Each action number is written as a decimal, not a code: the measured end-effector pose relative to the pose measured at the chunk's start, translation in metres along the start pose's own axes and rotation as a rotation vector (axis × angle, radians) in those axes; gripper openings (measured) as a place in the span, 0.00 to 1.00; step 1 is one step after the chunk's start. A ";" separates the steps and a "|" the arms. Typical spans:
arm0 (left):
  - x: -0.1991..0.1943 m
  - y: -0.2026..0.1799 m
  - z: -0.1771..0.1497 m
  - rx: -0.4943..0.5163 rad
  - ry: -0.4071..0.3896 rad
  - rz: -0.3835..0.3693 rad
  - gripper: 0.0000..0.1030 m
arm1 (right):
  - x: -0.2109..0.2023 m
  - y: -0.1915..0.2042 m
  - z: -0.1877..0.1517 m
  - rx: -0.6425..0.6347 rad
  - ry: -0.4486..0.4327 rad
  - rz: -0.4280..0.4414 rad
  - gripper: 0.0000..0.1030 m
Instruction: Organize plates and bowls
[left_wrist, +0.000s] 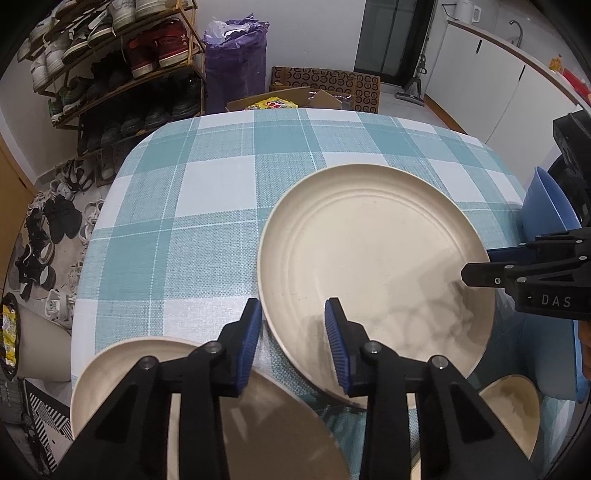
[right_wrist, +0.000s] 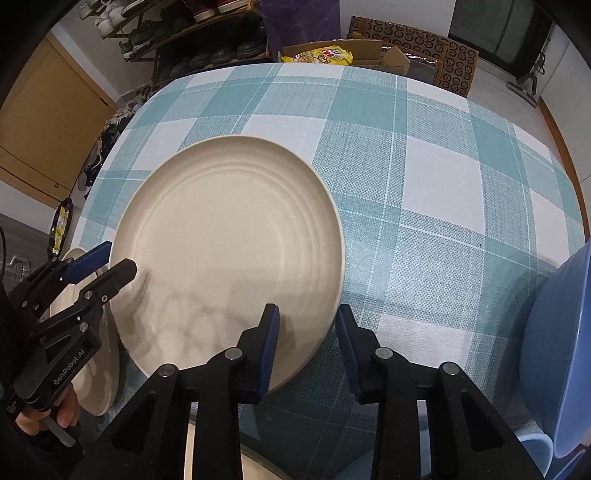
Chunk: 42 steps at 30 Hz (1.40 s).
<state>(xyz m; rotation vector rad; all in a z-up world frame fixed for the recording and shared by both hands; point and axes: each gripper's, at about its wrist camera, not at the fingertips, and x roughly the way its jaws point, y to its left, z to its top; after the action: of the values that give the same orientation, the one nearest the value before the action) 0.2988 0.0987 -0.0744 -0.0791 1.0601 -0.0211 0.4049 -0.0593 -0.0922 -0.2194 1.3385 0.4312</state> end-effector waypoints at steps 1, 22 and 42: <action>0.000 0.000 0.000 0.000 -0.001 0.001 0.32 | 0.001 0.001 0.000 -0.001 -0.001 -0.006 0.30; -0.004 0.004 -0.002 0.004 -0.031 0.022 0.17 | 0.002 0.000 -0.005 -0.020 -0.031 -0.071 0.14; -0.029 -0.001 -0.003 -0.001 -0.091 0.026 0.17 | -0.026 0.004 -0.015 -0.057 -0.119 -0.088 0.13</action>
<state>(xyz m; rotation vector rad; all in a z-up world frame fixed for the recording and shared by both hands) 0.2816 0.0994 -0.0507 -0.0664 0.9699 0.0063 0.3858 -0.0659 -0.0701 -0.2947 1.1967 0.4022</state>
